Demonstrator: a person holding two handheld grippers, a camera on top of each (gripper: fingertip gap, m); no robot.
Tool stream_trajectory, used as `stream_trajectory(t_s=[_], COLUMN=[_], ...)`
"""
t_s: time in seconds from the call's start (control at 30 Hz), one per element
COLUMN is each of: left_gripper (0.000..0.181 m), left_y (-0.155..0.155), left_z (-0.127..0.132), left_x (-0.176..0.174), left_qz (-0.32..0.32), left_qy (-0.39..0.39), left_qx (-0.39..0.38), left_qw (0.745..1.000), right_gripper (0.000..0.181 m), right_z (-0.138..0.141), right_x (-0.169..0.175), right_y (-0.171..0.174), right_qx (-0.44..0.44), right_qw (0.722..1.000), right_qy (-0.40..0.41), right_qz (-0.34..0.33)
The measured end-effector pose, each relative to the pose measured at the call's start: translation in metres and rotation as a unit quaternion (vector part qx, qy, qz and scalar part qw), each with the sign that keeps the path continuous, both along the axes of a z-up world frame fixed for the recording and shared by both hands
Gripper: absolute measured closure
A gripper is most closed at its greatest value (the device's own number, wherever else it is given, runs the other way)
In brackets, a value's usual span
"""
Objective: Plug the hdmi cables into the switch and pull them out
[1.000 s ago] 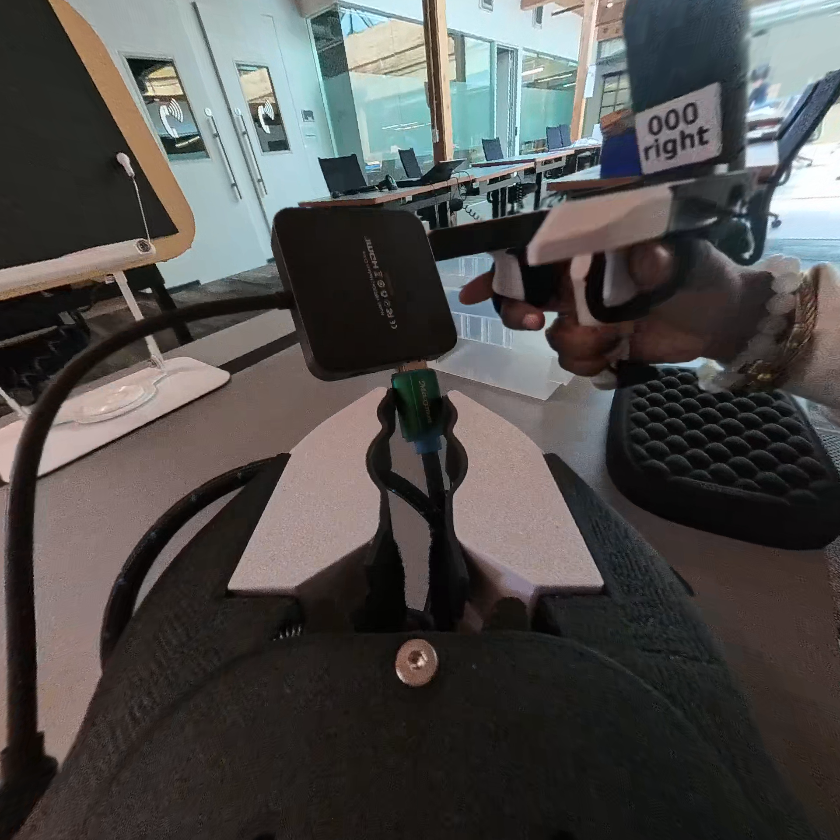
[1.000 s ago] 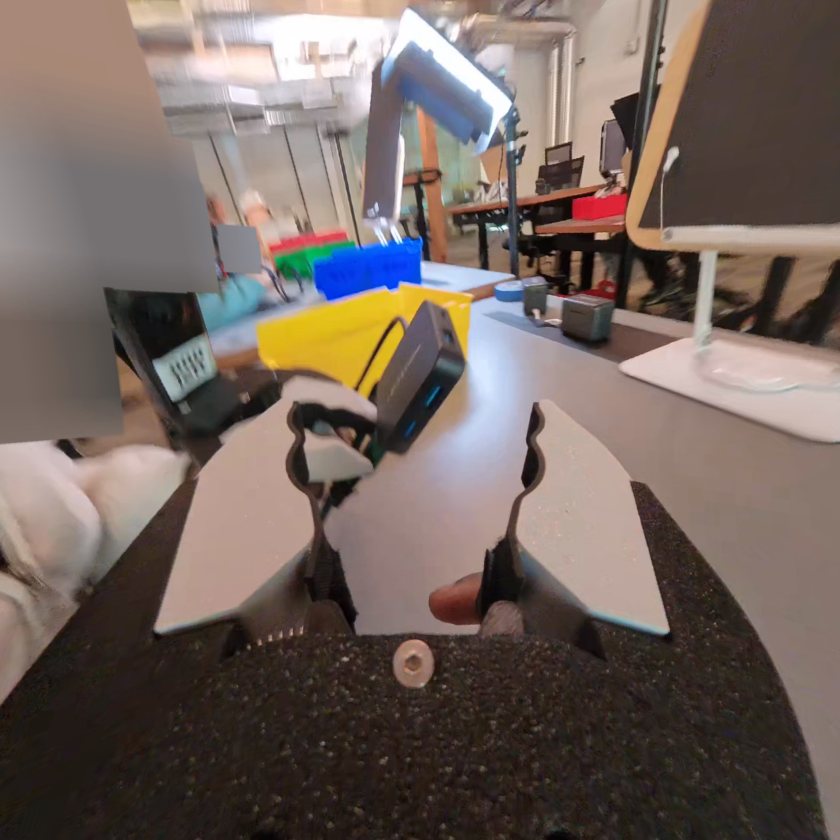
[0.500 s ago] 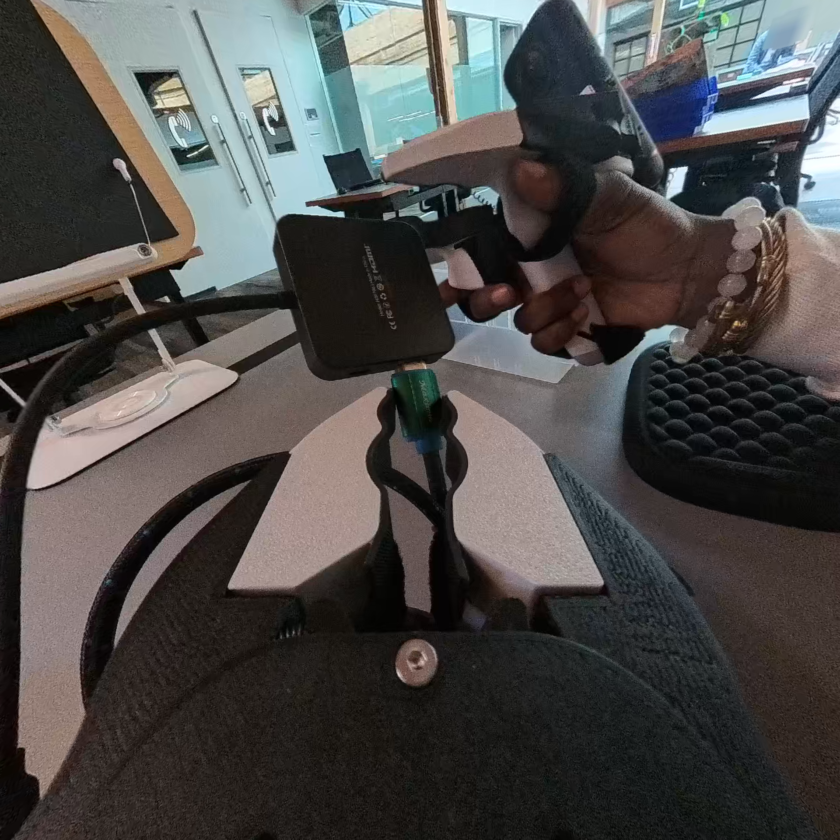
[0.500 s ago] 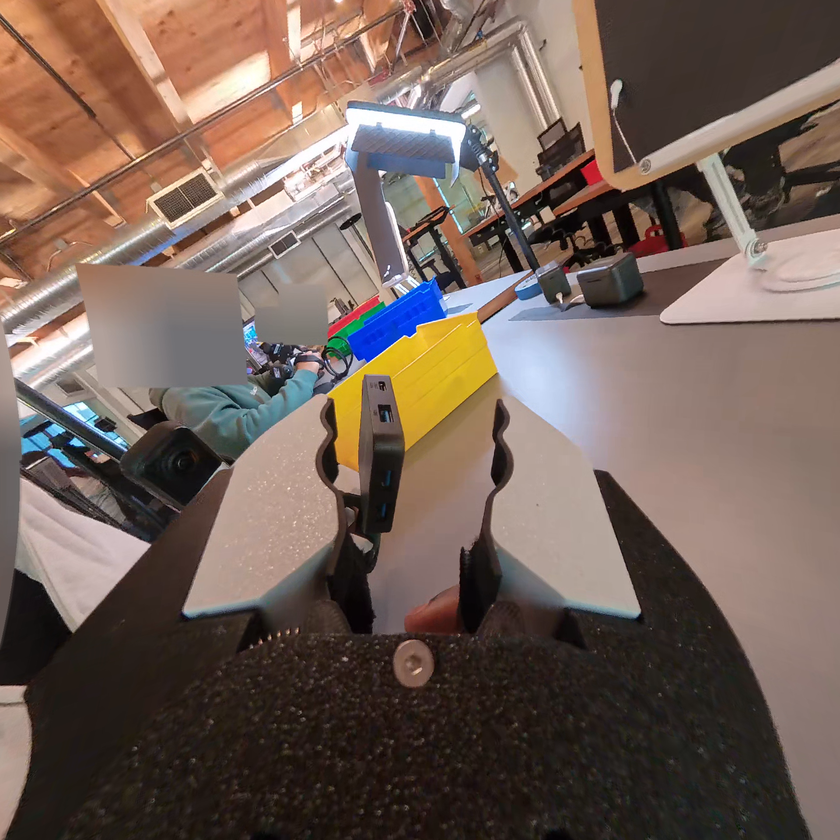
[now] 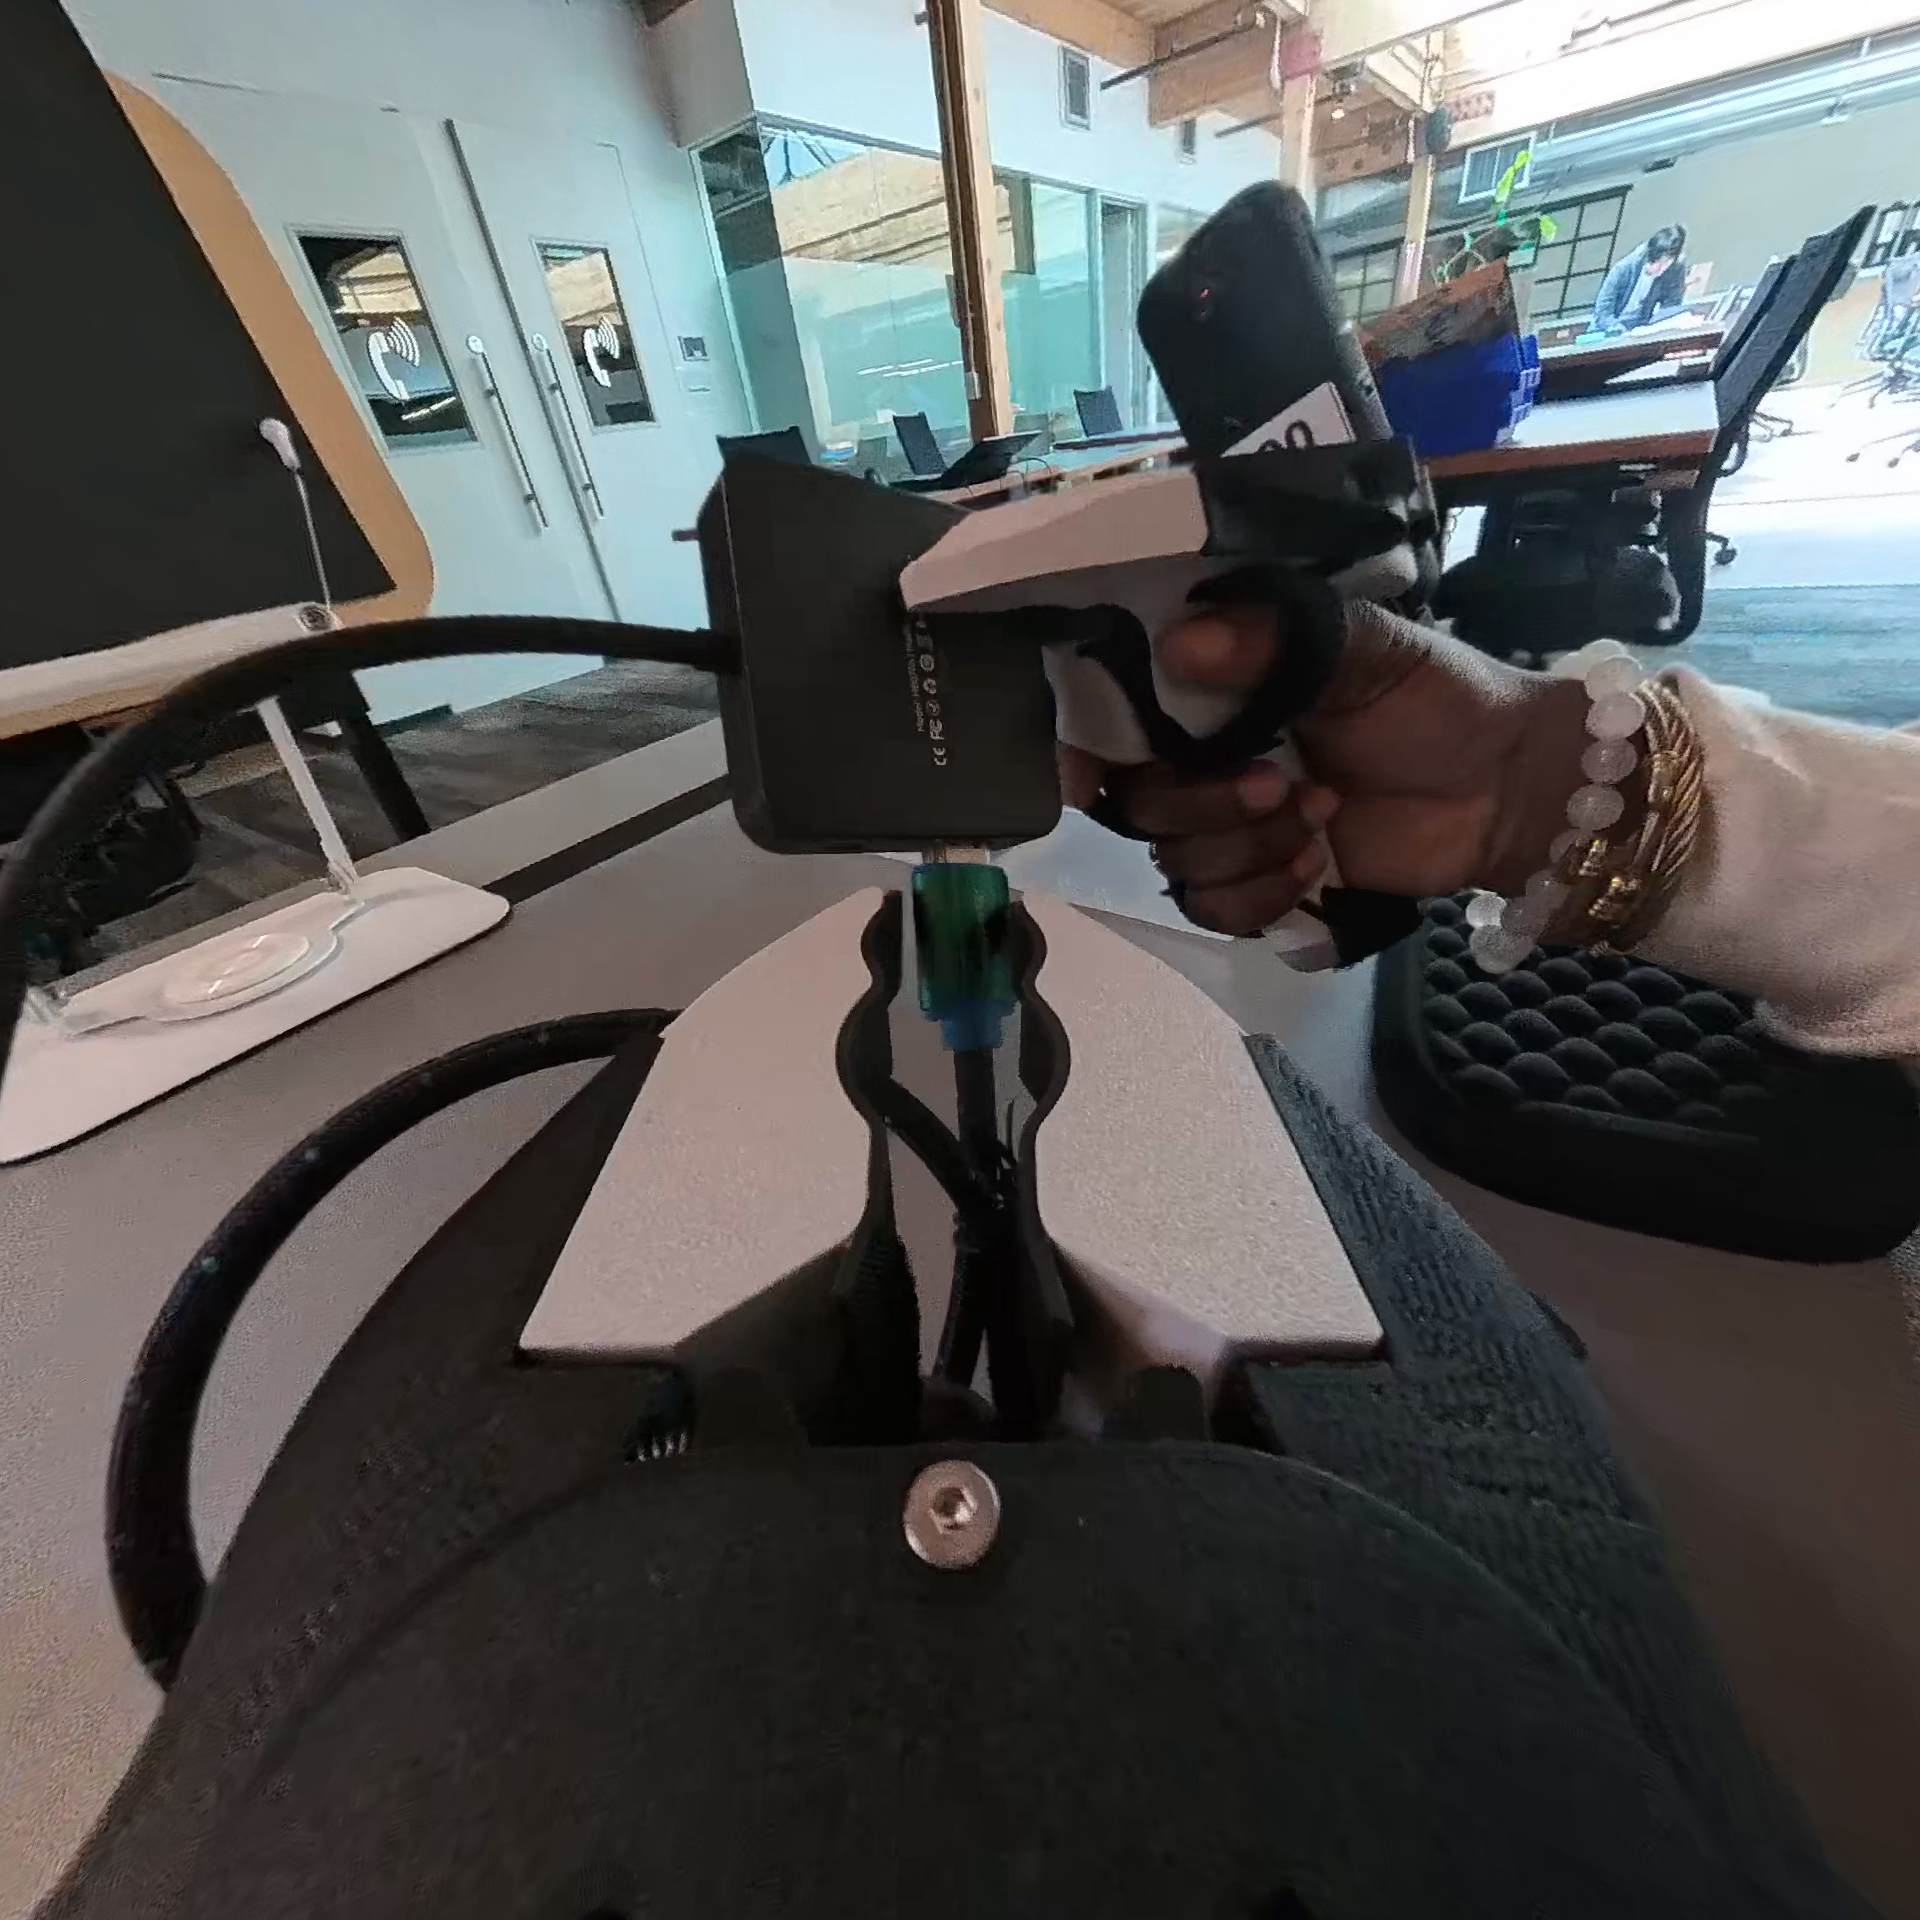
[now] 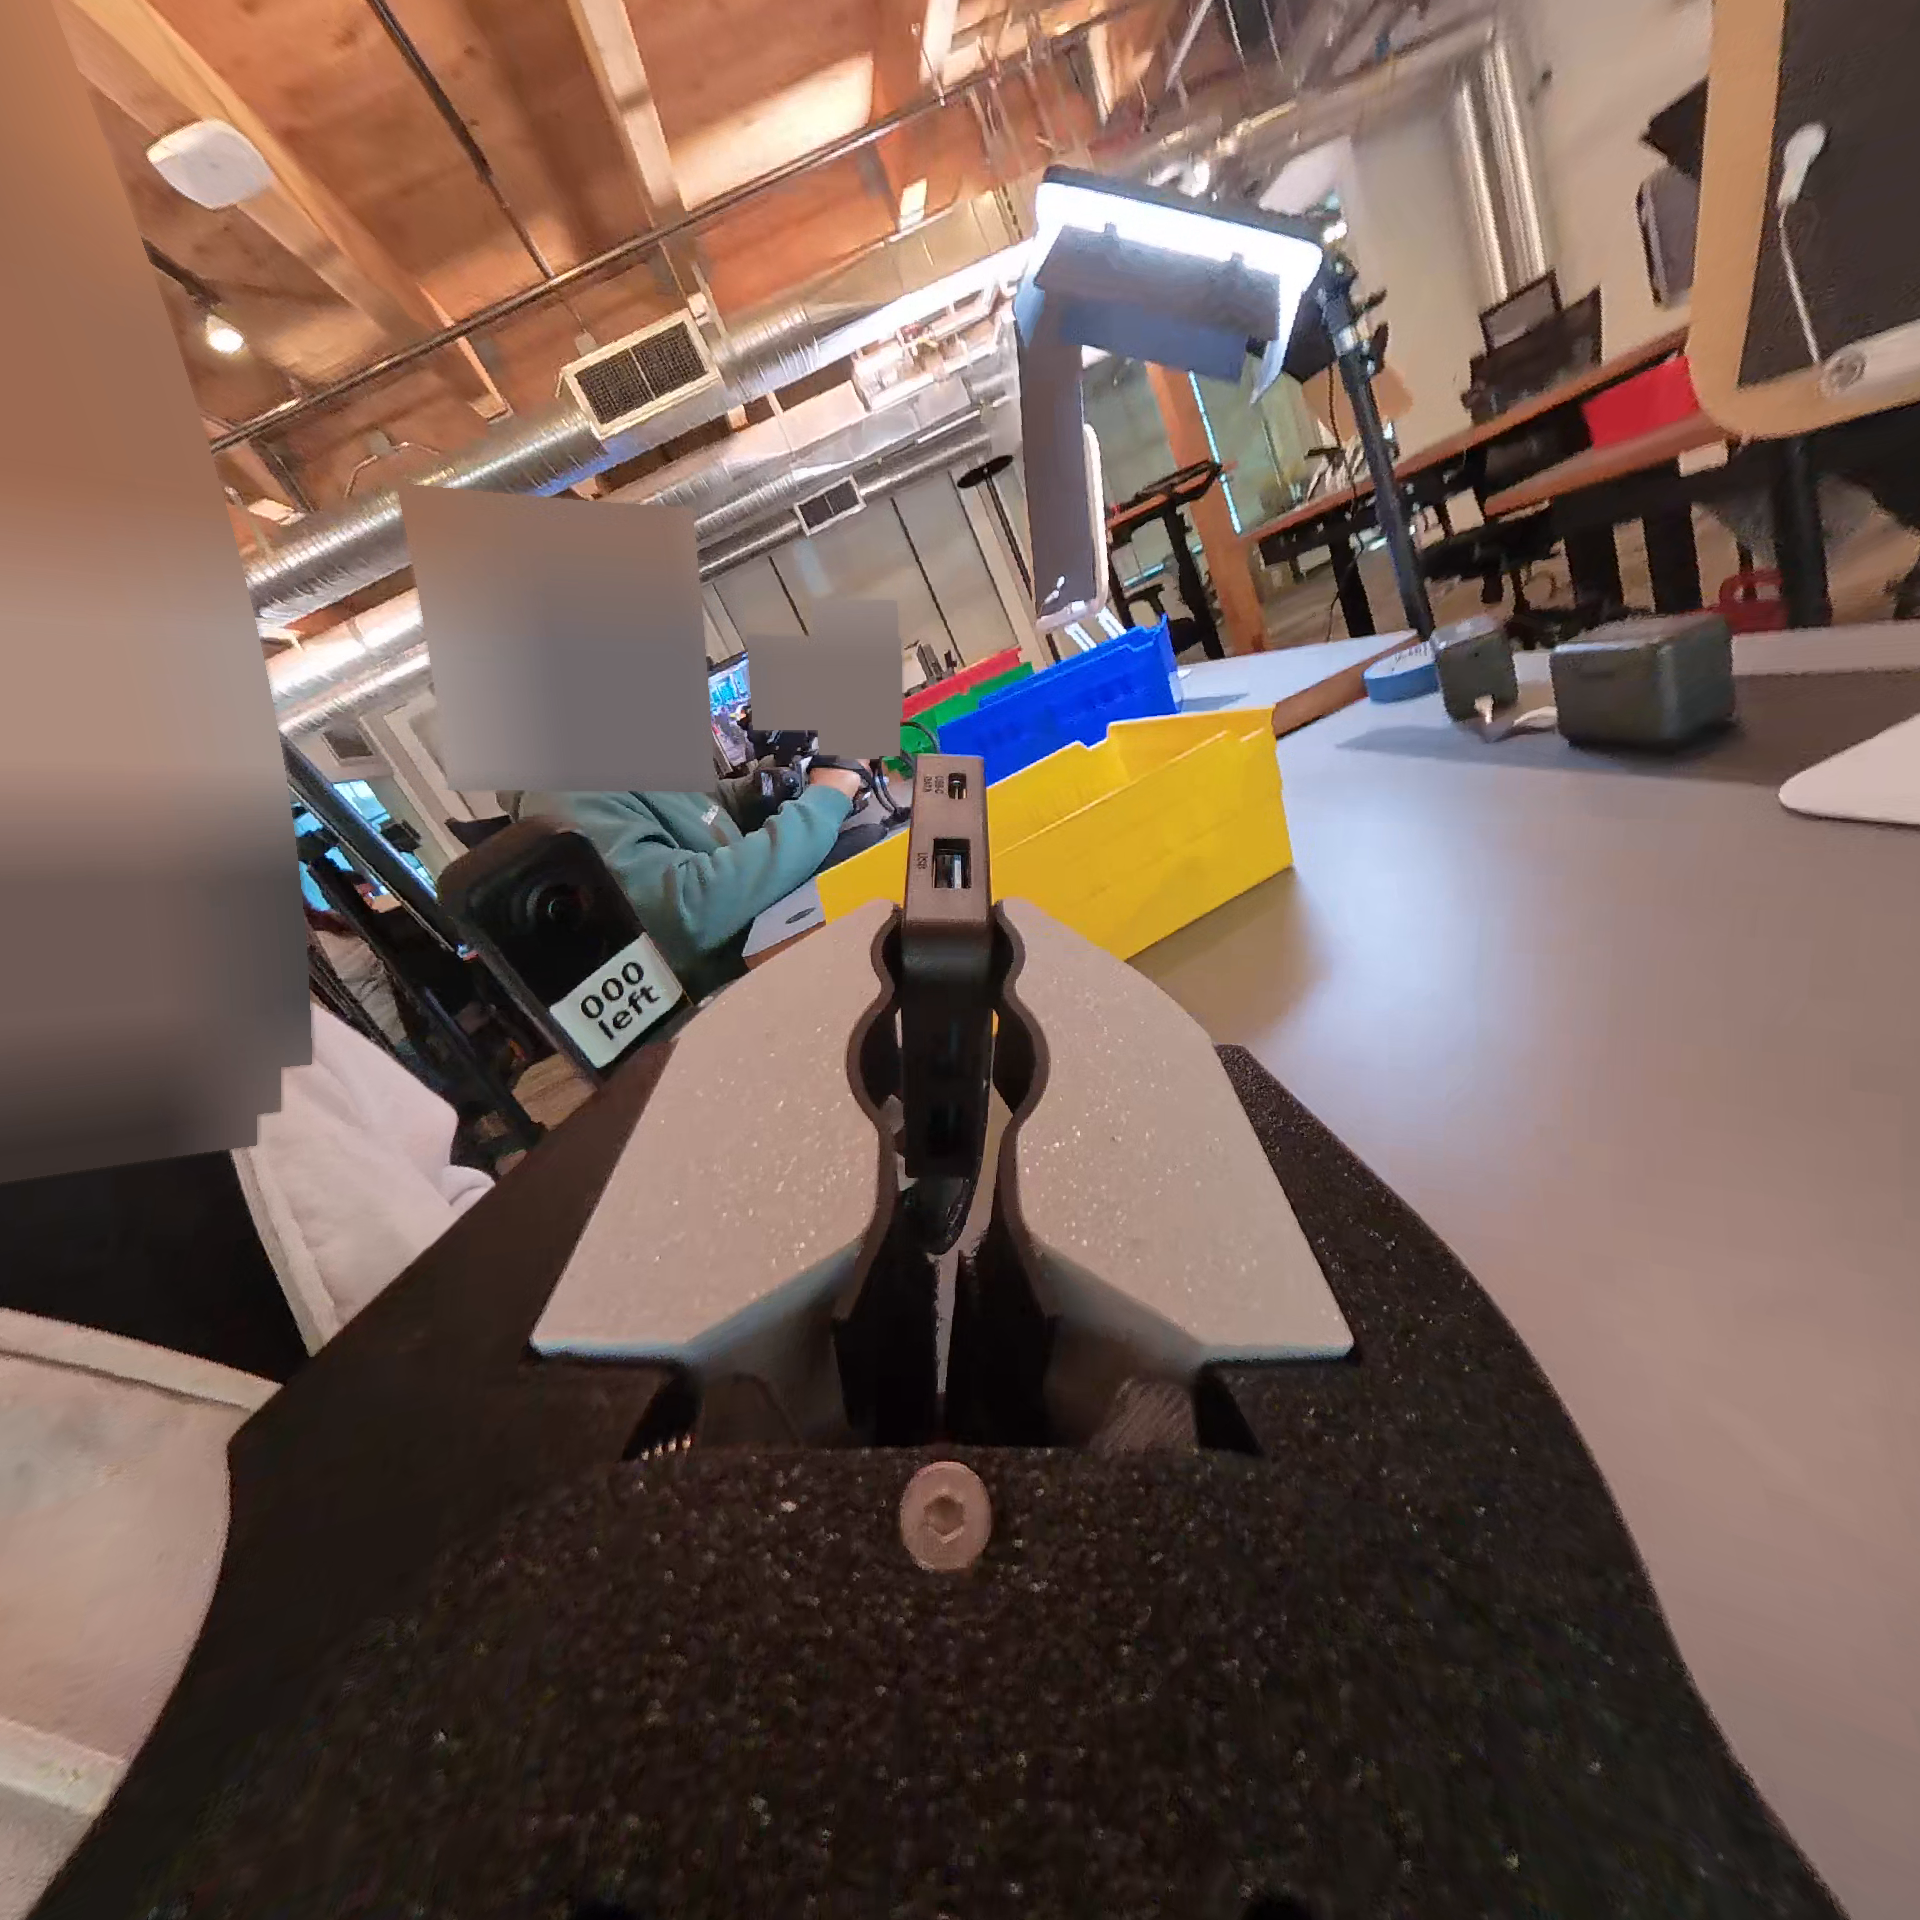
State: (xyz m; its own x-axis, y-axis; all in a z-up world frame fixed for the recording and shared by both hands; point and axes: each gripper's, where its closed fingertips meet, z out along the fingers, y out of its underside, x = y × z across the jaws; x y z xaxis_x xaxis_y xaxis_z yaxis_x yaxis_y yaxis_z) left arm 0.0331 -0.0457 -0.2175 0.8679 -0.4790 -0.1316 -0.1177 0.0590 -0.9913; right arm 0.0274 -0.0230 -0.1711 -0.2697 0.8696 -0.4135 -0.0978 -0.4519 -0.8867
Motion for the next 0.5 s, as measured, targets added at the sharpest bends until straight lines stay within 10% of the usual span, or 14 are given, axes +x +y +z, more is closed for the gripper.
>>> stream_trajectory(t_s=[0.2, 0.5], left_gripper=[0.138, 0.169], left_y=[-0.011, -0.007], left_z=[-0.017, -0.045], left_x=[0.010, 0.013], left_qz=[-0.101, -0.108], left_qy=[0.086, 0.095], left_qx=[-0.115, -0.153], left_qw=[0.984, 0.978], right_gripper=[0.168, 0.167], right_z=[0.010, 0.003], right_x=[0.004, -0.003], right_y=[-0.015, -0.021], right_qx=[0.082, 0.091], right_qw=[0.996, 0.995], right_qy=[0.004, -0.023], right_qz=[0.028, 0.029])
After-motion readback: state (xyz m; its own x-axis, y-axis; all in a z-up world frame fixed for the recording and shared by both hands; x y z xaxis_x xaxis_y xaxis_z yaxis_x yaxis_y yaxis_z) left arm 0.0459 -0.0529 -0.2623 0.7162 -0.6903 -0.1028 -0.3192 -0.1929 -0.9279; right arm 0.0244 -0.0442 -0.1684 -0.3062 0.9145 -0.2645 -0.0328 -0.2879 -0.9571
